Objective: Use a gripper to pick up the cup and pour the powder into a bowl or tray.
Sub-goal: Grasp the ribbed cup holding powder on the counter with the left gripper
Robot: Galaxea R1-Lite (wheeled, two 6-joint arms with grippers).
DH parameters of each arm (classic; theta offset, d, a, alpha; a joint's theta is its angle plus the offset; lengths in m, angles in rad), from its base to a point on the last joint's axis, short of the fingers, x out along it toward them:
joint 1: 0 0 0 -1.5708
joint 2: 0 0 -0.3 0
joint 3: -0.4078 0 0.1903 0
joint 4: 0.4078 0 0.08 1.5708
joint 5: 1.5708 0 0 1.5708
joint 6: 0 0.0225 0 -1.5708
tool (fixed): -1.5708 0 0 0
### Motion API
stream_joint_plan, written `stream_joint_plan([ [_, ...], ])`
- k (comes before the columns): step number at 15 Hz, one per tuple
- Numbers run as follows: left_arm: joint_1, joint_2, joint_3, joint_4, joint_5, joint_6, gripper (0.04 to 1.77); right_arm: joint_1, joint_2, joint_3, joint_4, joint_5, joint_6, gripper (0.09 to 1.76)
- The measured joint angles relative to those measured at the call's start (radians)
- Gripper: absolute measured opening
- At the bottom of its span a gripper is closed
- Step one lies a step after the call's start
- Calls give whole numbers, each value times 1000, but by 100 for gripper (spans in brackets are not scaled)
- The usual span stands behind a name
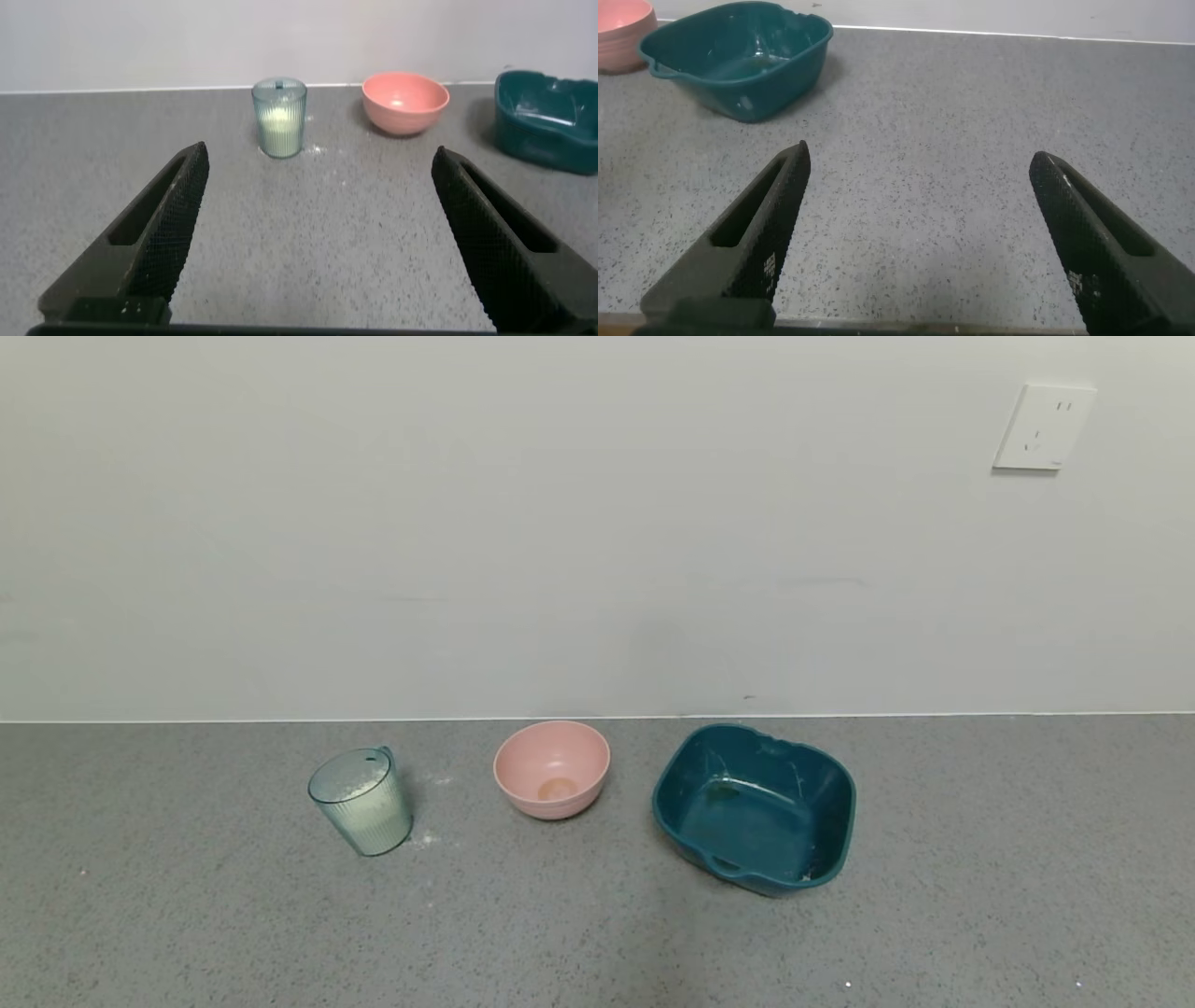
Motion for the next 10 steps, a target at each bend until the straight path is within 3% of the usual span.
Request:
stream_joint_plan([
  [4,-23,178,-151,-1,7,7,172,0,0,0,-1,0,3,171],
  [10,-36,587,-369,-5,10,8,172,-2,0,0,-3,0,4,171],
])
